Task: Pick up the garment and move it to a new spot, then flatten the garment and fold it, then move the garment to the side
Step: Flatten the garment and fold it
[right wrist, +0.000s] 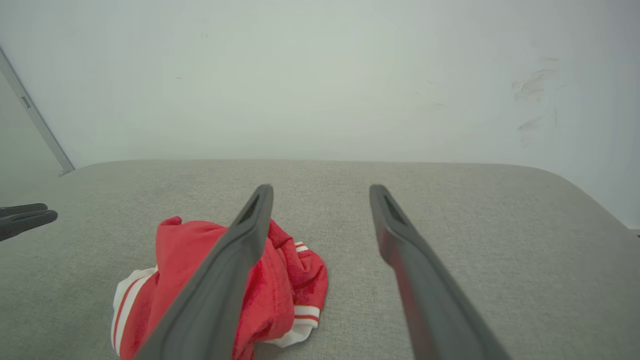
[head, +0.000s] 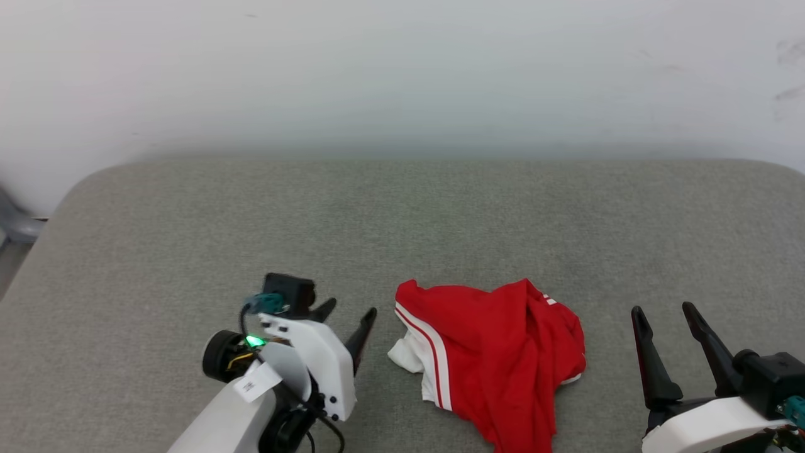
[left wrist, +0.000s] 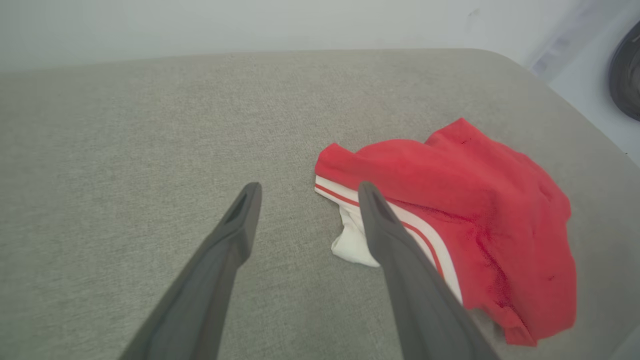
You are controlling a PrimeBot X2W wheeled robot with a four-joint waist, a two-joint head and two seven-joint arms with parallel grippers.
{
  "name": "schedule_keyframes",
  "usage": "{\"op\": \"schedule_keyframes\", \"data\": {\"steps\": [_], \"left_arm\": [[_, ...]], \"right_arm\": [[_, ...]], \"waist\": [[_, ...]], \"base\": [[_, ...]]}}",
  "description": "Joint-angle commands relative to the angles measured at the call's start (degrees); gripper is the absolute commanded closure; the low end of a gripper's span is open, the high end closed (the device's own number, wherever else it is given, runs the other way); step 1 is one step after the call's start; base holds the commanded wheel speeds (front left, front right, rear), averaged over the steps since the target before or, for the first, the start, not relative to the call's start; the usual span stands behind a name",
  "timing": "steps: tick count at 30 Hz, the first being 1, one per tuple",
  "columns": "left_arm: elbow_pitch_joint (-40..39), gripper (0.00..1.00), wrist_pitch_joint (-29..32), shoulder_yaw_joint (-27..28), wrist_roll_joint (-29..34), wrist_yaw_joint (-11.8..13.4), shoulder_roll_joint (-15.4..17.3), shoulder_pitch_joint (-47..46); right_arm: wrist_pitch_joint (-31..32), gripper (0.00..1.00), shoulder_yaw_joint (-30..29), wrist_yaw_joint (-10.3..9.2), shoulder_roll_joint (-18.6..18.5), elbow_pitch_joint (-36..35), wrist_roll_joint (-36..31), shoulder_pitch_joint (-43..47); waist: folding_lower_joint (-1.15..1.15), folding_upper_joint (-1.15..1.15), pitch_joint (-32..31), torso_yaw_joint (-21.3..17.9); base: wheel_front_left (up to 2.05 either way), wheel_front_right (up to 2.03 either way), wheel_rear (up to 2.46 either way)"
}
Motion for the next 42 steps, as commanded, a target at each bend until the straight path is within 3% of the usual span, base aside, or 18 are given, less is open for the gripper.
{"op": "schedule_keyframes", "data": {"steps": [1, 10, 18, 22, 23, 24, 25, 32, 38, 42], "left_arm": [[1.31, 0.0, 2.07, -0.95, -0.54, -0.84, -0.59, -1.44], [10.73, 0.0, 15.23, -6.72, -1.27, -4.72, -2.42, -7.5], [19.25, 0.0, 18.05, -10.02, 0.34, -6.77, -3.08, -11.93], [23.97, 0.0, 22.28, -13.62, 0.76, -8.14, -3.76, -12.78], [24.98, 0.55, 23.84, -14.75, 0.36, -8.47, -4.14, -12.43], [25.78, 0.82, 25.03, -15.79, 0.22, -8.86, -4.31, -12.25], [26.33, 1.0, 26.01, -16.69, -0.21, -9.09, -4.45, -12.03], [24.27, 1.0, 20.42, -17.34, 0.43, -9.07, -1.94, -14.58], [17.26, 1.0, 15.1, -13.89, 0.79, -6.05, 2.51, -15.76], [10.07, 1.0, 15.0, -11.42, 0.38, -2.86, 7.8, -13.67]], "right_arm": [[0.12, 0.0, 0.09, -0.02, 0.05, -0.11, -0.1, -0.73], [-0.18, 0.0, 0.96, -0.02, 0.05, 0.2, 0.23, -3.1], [-1.02, 0.0, 1.4, -0.02, 0.05, 1.08, 0.82, -4.8], [-1.59, 0.0, 1.57, -0.02, 0.06, 1.52, 1.05, -5.49], [-1.61, 0.0, 1.6, -0.02, 0.05, 1.64, 1.07, -5.6], [-1.75, 0.0, 1.54, -0.02, 0.05, 1.84, 1.18, -5.66], [-1.83, 0.0, 1.37, -0.03, 0.05, 2.01, 1.09, -5.77], [-2.1, 0.0, 0.08, -0.02, 0.05, 3.18, 1.28, -5.91], [-1.97, 0.0, -1.23, -0.02, 0.05, 3.86, 1.63, -4.93], [-1.96, 0.0, -2.36, -0.02, 0.04, 4.08, 1.47, -4.1]], "waist": [[0.0, 0.0, 0.93, -1.38], [0.0, 0.0, 5.37, -5.4], [0.0, 0.0, 8.61, -7.61], [0.0, 0.0, 9.91, -8.22], [0.0, 0.0, 10.12, -8.33], [0.0, 0.0, 10.24, -8.4], [0.0, 0.0, 10.34, -8.45], [0.0, 0.0, 9.46, -7.24], [0.0, 0.0, 7.29, -4.57], [0.0, 0.0, 6.23, -2.55]], "base": [[0.0, 0.0, 0.0], [0.0, 0.0, 0.0], [0.0, 0.0, 0.0], [0.0, 0.0, 0.0], [0.0, 0.0, 0.0], [0.0, 0.0, 0.0], [0.0, 0.0, 0.0], [0.0, 0.0, 0.0], [0.0, 0.0, 0.0], [0.0, 0.0, 0.0]]}}
